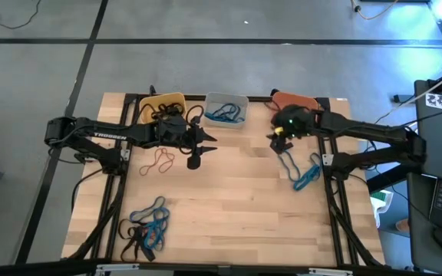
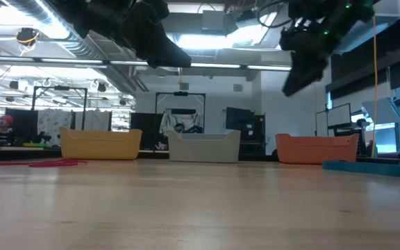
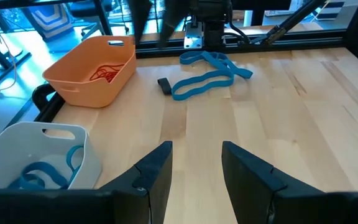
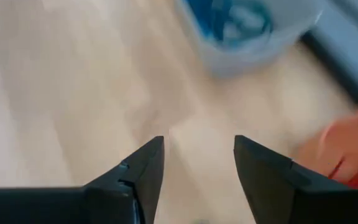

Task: Sort rubber bands into baskets
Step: Put the blue rubber band into the grey bin

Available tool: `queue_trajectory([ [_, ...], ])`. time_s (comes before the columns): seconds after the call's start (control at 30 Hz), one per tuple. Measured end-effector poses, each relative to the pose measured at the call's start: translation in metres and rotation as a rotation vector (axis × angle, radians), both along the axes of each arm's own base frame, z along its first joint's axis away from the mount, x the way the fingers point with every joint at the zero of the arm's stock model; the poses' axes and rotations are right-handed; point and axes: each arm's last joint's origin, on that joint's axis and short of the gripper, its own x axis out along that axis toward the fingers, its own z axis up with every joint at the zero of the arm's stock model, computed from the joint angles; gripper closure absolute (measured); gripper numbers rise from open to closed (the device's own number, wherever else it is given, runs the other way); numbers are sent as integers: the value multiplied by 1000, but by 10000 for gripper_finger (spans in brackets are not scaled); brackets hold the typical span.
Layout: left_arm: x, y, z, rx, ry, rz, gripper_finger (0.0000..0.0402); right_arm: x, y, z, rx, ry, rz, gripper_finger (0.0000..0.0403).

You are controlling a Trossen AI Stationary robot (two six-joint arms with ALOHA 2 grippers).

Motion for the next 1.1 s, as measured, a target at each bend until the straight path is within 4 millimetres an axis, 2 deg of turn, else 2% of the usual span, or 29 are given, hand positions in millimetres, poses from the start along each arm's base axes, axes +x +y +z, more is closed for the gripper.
queue_trajectory([
  [0.23, 0, 0, 0, -14, -1, 6, 265, -6, 26, -15, 168, 175, -46, 207],
  [0.43, 0, 0, 0, -14, -1, 6, 265, -7, 38, -31, 184, 235, -95, 207],
  [0.6, 0, 0, 0, -14, -1, 6, 265, -14, 40, -58, 219, 334, -149, 207],
  [0.77, 0, 0, 0, -14, -1, 6, 265, -17, 41, -83, 250, 361, -160, 207],
  [1.1, 0, 0, 0, -13, -1, 5, 265, -12, 39, -107, 237, 341, -185, 207],
])
